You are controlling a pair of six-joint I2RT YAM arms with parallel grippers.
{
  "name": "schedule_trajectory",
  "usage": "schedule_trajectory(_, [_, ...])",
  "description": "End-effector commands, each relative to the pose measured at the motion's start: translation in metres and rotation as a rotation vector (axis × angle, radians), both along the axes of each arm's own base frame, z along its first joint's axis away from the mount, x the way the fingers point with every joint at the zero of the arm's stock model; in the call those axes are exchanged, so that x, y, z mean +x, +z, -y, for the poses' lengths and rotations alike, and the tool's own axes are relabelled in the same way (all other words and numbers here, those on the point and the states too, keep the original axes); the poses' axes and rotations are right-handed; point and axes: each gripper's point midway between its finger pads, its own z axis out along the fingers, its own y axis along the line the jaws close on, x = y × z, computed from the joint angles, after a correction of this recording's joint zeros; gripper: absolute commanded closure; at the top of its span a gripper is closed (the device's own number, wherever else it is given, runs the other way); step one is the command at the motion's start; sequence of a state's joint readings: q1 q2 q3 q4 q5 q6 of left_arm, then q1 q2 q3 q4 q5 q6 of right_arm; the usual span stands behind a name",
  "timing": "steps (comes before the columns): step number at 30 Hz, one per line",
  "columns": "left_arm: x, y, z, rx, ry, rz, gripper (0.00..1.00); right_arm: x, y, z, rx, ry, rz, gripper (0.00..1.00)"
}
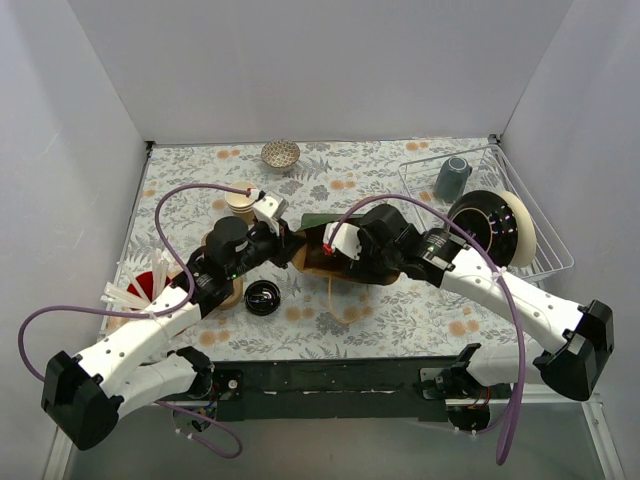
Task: Pack the takeout coffee
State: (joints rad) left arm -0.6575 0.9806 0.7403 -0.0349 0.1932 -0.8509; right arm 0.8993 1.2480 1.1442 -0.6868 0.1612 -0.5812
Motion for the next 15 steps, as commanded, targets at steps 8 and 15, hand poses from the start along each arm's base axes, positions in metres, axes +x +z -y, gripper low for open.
schedule_trajectory(8, [0.003, 0.022, 0.006, -0.013, -0.046, 0.129, 1.0, 0.016, -0.012, -0.029, -0.013, 0.135, 0.065, 0.64])
schedule_trajectory(15, [-0.001, 0.018, 0.011, -0.029, -0.062, 0.066, 1.0, 0.039, -0.032, -0.045, -0.035, 0.124, 0.109, 0.65])
